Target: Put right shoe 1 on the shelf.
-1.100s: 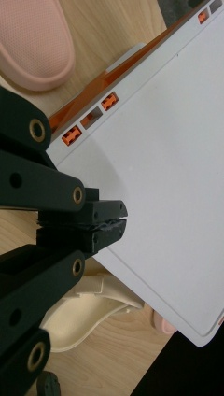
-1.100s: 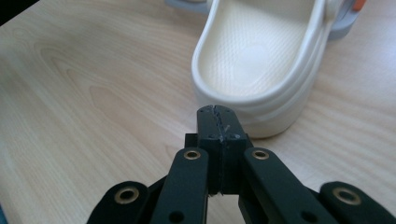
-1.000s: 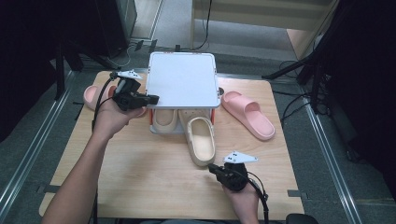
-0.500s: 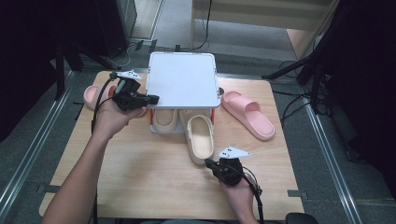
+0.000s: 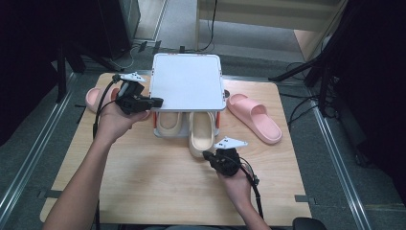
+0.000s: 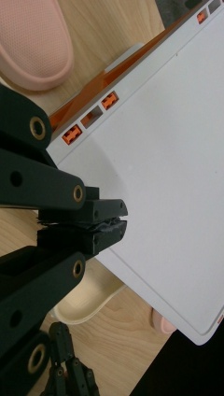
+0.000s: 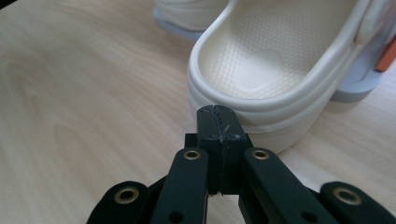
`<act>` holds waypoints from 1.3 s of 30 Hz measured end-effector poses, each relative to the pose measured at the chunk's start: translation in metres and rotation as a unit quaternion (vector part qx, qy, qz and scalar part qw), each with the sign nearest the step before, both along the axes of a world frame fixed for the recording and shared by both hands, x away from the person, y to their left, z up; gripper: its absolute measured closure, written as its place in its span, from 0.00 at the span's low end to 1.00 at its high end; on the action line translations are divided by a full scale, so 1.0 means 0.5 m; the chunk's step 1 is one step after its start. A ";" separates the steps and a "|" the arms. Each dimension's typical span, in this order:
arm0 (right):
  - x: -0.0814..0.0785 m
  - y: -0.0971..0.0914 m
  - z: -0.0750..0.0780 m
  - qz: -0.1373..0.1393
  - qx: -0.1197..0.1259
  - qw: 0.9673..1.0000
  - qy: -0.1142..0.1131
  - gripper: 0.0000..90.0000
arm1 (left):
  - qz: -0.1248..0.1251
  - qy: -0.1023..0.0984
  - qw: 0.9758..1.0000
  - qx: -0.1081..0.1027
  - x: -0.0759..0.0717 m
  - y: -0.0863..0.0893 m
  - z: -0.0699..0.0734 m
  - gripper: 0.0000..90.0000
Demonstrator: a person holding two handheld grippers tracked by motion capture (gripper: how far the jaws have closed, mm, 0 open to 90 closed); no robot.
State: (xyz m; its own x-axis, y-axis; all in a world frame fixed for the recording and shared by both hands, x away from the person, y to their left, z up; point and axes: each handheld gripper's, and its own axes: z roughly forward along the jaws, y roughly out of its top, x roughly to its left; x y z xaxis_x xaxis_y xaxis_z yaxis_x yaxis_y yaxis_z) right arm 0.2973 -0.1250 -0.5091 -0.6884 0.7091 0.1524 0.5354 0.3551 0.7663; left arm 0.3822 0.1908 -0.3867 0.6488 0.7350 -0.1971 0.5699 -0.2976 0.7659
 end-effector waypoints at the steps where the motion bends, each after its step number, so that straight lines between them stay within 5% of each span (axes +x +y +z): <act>1: 0.006 0.001 0.001 -0.001 -0.001 1.000 0.001 1.00 | 0.000 0.000 1.000 -0.001 0.000 0.000 0.000 0.98; 25: 0.136 0.032 -0.004 -0.010 0.026 1.000 0.010 1.00 | -0.005 0.002 1.000 -0.008 0.003 0.006 -0.002 0.96; 39: 0.137 0.026 0.000 -0.001 0.024 0.999 0.026 0.96 | -0.004 0.002 1.000 -0.010 0.001 0.007 0.001 0.87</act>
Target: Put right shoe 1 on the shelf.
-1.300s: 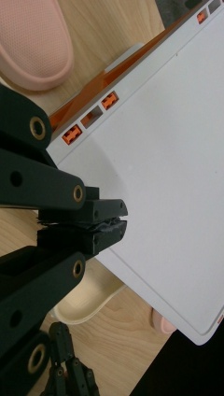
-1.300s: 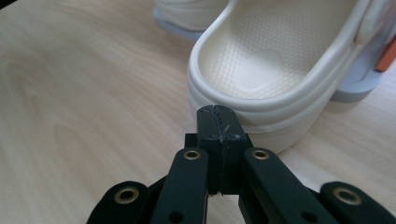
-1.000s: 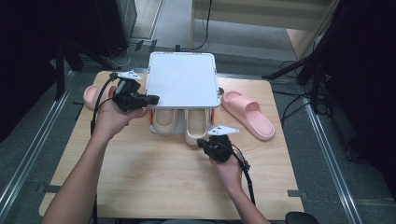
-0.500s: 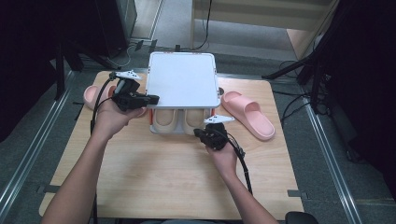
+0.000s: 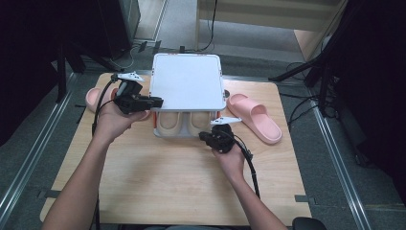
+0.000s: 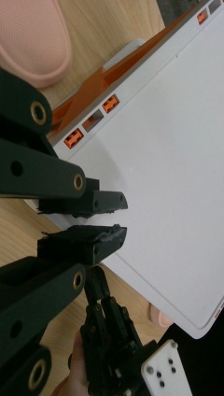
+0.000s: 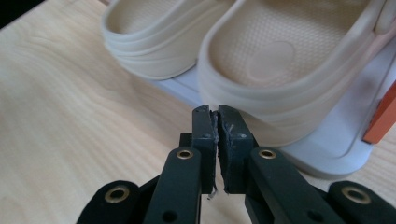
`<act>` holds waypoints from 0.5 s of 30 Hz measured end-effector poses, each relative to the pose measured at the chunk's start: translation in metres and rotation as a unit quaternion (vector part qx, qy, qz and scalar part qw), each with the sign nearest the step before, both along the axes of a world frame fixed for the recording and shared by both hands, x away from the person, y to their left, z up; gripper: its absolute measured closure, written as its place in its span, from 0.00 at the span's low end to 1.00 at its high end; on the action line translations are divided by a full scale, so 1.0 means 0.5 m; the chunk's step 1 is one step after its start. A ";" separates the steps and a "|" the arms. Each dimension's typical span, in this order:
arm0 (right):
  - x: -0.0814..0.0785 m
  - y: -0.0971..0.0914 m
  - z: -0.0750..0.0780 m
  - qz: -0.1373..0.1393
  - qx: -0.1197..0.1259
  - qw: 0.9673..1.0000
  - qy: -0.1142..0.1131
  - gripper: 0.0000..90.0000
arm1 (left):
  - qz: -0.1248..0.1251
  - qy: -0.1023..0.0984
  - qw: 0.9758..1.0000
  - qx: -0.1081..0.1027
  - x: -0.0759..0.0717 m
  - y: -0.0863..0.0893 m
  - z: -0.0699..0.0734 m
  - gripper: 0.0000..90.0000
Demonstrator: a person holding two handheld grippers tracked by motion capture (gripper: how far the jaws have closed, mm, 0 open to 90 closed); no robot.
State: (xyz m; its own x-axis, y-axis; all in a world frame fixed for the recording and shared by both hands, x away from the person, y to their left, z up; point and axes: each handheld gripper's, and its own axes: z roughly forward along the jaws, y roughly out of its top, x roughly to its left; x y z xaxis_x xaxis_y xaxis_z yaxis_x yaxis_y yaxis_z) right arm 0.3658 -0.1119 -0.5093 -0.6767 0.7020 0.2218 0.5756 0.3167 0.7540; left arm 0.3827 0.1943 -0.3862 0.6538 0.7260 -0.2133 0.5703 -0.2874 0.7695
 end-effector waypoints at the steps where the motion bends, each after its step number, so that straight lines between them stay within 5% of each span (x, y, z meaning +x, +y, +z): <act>1: -0.004 -0.002 0.001 0.003 0.003 1.000 0.001 0.96 | -0.002 -0.001 1.000 0.002 -0.002 -0.002 0.001 0.85; 9: -0.050 -0.037 0.025 0.030 0.019 0.999 -0.001 0.83 | 0.008 0.015 1.000 0.000 -0.011 0.001 0.012 0.61; 15: -0.069 -0.062 0.043 0.041 0.033 0.999 -0.002 0.75 | 0.029 0.009 1.000 -0.006 -0.030 0.017 0.031 0.47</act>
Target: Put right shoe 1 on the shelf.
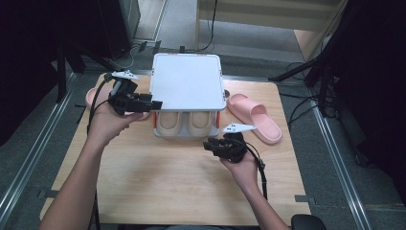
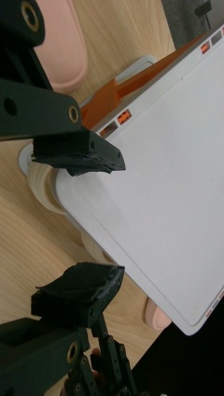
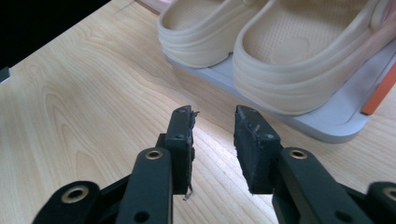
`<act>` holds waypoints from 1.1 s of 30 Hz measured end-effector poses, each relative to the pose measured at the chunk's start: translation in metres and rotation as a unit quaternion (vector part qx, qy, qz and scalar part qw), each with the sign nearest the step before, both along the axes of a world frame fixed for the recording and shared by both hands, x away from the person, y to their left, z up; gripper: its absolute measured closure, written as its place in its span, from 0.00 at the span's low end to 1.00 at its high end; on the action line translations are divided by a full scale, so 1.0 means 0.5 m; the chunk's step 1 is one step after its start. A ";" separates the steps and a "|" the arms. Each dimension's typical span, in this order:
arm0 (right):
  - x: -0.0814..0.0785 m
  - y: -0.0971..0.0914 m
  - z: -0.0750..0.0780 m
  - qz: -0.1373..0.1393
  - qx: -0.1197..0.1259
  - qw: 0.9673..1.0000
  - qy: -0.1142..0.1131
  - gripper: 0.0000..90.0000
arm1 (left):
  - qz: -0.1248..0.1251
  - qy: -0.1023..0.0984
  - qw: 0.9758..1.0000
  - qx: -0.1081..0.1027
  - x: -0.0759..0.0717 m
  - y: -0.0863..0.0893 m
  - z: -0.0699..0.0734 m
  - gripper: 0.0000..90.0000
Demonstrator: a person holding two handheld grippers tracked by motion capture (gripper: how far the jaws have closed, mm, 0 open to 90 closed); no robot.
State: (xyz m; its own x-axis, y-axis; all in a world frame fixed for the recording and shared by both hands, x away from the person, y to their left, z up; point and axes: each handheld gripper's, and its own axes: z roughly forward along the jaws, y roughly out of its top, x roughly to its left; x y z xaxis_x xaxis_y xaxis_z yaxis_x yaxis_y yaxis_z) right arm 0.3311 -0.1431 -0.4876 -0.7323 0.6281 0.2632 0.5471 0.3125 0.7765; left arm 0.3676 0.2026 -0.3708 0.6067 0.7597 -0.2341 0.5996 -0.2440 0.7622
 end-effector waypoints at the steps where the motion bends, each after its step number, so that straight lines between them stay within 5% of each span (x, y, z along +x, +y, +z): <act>1: -0.003 -0.001 0.005 0.001 0.000 1.000 -0.001 0.74 | 0.000 0.000 1.000 -0.005 -0.004 0.003 0.002 0.46; 11: -0.021 -0.036 0.048 0.022 0.020 0.999 -0.044 0.59 | 0.023 -0.003 1.000 -0.011 -0.031 0.047 0.005 0.45; 22: -0.019 -0.071 0.056 0.019 -0.008 0.999 -0.050 0.55 | 0.053 0.000 0.999 0.005 -0.046 0.089 -0.013 0.44; 33: -0.010 -0.103 0.053 0.004 -0.008 0.999 -0.045 0.53 | 0.079 0.006 0.997 0.018 -0.040 0.124 -0.051 0.47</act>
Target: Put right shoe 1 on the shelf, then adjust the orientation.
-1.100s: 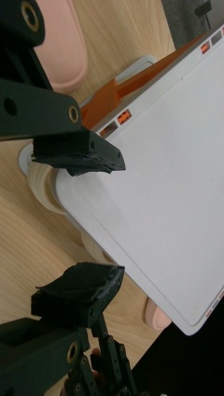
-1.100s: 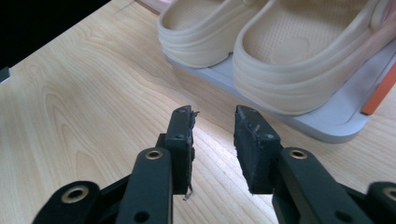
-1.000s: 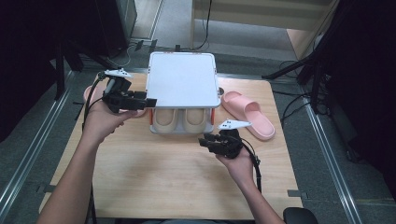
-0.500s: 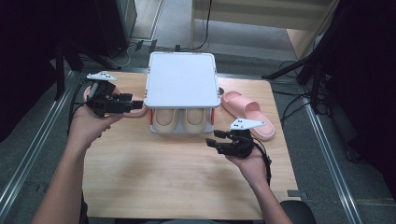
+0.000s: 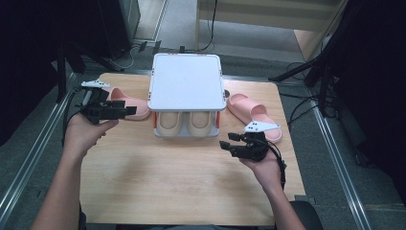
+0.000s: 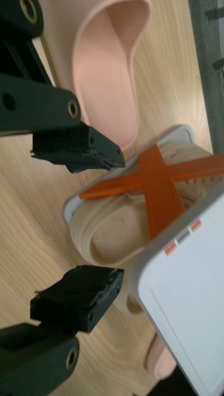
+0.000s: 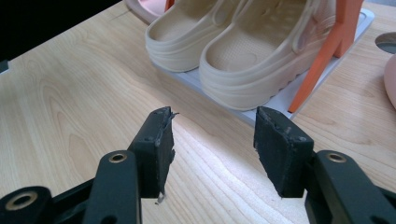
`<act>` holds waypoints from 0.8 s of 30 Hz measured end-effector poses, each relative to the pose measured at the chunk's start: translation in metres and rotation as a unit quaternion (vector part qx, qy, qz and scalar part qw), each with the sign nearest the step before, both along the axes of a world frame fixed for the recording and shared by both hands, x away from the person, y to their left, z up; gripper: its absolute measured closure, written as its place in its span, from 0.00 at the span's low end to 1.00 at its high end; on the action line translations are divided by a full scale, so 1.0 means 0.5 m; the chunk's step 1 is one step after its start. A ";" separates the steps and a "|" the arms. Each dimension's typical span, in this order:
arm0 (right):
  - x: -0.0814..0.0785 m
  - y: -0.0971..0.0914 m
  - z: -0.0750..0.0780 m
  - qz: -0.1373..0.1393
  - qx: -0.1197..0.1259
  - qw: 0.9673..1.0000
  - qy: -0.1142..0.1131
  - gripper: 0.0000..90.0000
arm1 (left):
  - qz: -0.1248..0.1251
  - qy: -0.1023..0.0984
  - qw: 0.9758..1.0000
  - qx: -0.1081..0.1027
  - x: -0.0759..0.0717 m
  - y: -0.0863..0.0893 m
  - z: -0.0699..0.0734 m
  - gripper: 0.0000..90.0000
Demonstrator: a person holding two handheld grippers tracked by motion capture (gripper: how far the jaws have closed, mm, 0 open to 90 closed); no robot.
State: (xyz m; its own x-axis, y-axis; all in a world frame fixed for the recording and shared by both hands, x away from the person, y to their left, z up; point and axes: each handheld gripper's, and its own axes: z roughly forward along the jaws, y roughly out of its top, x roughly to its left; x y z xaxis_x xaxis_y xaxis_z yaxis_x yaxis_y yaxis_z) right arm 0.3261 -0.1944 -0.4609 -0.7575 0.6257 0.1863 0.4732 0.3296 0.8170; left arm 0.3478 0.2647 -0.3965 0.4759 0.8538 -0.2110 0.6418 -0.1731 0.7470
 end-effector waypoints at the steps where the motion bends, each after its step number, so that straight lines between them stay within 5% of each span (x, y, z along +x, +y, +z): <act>1: 0.002 -0.001 -0.001 -0.001 0.001 1.000 0.002 0.54 | -0.003 -0.003 1.000 0.005 0.002 0.002 -0.005 0.49; 7: 0.008 -0.001 -0.005 -0.004 0.002 1.000 0.005 0.54 | 0.011 -0.006 1.000 0.020 0.014 0.013 -0.030 0.62; 18: 0.012 -0.006 -0.012 -0.015 0.002 1.000 0.010 0.55 | 0.032 0.011 0.999 0.006 0.053 0.042 -0.073 0.83; 24: -0.001 -0.014 -0.015 -0.023 0.001 1.000 0.011 0.55 | 0.042 0.022 0.999 -0.003 0.083 0.058 -0.103 0.86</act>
